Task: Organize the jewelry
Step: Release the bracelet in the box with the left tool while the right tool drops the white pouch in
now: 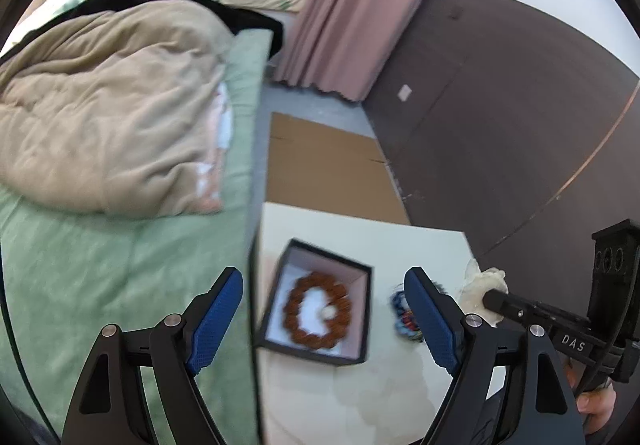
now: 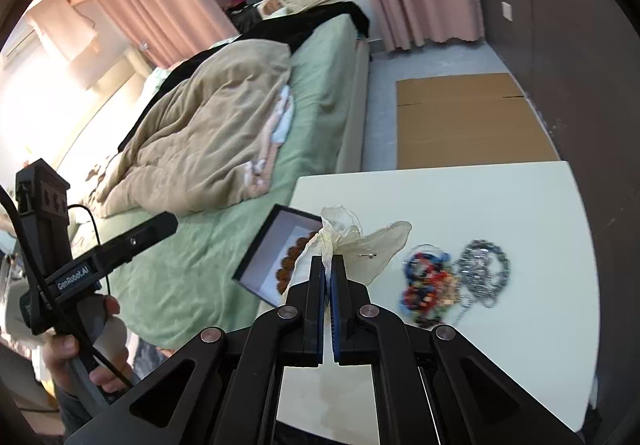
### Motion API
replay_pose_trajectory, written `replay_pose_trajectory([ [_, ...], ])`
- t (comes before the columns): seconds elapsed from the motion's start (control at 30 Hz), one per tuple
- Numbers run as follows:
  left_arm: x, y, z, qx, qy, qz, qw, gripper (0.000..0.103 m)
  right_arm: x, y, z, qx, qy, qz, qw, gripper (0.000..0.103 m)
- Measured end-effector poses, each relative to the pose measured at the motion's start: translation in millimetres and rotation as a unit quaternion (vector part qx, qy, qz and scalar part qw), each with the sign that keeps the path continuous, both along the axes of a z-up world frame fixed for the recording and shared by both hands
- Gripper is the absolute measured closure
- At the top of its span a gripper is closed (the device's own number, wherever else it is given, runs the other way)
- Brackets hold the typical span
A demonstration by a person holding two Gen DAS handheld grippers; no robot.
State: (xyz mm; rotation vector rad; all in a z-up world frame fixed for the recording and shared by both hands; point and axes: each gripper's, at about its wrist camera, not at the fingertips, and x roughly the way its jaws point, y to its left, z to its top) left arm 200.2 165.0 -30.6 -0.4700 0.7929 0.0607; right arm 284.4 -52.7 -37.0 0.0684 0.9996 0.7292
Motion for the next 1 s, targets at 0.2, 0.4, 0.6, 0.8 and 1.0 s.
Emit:
replay_pose_trajectory([
  [0.2,-23,21,1,0.014,0.001,0.03,0.9994,0.02,-1,32,-5,0.009,0.011,0.029,0.999,0.099],
  [0.4,-38,31,4,0.012,-0.004,0.045,0.9989,0.02,5,70,-3,0.019,0.014,0.066,0.998,0.057],
  [0.6,-46,31,5,0.011,-0.002,0.055,0.9984,0.014,11,69,-6,0.005,0.016,0.042,0.999,0.026],
  [0.8,-40,18,4,0.01,-0.002,0.045,0.999,0.014,8,35,-6,-0.014,0.002,0.007,1.0,0.026],
  [1.0,-22,-9,6,0.008,-0.002,0.019,0.9998,0.014,14,-12,-8,-0.014,0.012,-0.036,0.999,0.026],
])
